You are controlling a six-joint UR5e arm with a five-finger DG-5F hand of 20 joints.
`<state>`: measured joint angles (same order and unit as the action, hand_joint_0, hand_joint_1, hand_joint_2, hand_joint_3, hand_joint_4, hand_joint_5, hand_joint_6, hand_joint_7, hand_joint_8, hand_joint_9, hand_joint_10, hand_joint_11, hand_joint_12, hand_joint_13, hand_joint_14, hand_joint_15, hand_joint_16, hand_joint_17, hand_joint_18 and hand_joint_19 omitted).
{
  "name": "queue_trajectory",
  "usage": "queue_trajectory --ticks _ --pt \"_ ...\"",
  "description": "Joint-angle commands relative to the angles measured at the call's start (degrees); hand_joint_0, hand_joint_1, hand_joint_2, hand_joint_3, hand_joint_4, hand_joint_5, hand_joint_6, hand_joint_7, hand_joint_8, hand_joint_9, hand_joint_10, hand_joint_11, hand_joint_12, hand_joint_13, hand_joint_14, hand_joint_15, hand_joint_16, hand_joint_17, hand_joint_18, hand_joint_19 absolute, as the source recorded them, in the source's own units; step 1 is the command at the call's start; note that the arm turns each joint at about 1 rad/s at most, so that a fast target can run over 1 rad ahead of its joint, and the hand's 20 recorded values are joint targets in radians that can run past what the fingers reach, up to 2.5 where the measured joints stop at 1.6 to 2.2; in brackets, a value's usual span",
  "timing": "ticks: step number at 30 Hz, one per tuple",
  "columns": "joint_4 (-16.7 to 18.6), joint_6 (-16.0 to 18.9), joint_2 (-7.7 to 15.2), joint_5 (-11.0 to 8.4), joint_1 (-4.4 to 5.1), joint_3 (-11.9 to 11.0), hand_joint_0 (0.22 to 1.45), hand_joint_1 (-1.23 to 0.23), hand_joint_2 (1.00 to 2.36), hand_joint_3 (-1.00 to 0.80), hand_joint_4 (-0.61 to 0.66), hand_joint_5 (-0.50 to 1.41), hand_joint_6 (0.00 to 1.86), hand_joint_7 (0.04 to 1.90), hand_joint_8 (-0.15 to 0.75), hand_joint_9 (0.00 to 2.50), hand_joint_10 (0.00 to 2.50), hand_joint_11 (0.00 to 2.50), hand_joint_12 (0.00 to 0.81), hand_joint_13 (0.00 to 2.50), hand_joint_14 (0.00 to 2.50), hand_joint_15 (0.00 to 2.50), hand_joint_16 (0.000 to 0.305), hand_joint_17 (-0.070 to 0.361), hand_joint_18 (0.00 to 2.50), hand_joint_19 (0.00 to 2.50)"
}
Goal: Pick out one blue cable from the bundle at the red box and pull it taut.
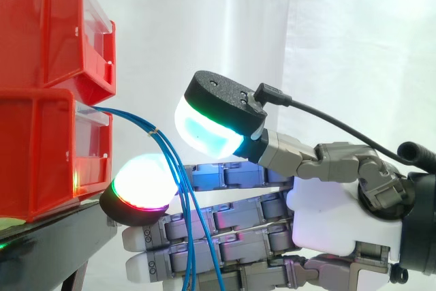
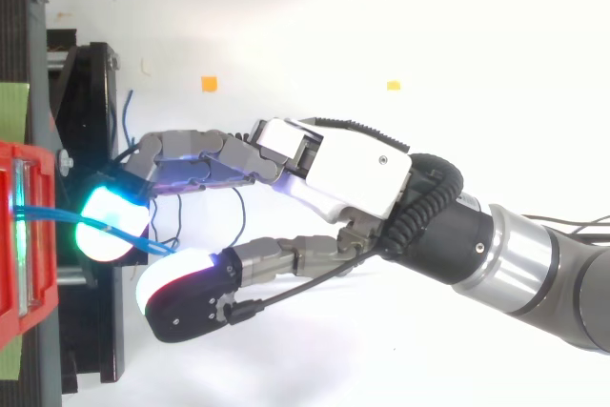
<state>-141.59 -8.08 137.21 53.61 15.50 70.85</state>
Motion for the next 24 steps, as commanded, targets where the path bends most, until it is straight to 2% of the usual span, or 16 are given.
queue_trajectory --ticks 1,5,13,24 --pt "-0.09 -0.01 -0.01 0.0 -0.03 -0.19 0.61 -0.64 1.0 -0.45 0.33 -0.14 0.5 1.09 0.262 0.66 0.01 0.25 0.269 0.6 0.01 0.13 0.026 0.06 0.32 0.3" --pt "-0.09 0.17 -0.01 0.0 -0.38 -0.28 0.61 -0.64 1.0 -0.44 0.32 -0.14 0.5 1.11 0.262 0.66 0.01 0.24 0.269 0.6 0.0 0.14 0.026 0.059 0.32 0.3" --pt "-0.09 0.17 -0.01 0.18 -0.29 -0.36 0.63 -0.64 1.01 -0.41 0.31 -0.14 0.5 1.14 0.261 0.66 0.01 0.24 0.268 0.6 0.0 0.13 0.026 0.059 0.33 0.29" --pt "0.18 -0.1 -0.1 0.18 -0.12 -0.45 0.64 -0.64 1.01 -0.42 0.28 -0.14 0.55 1.07 0.261 0.67 0.01 0.24 0.268 0.62 0.0 0.14 0.026 0.059 0.35 0.29"
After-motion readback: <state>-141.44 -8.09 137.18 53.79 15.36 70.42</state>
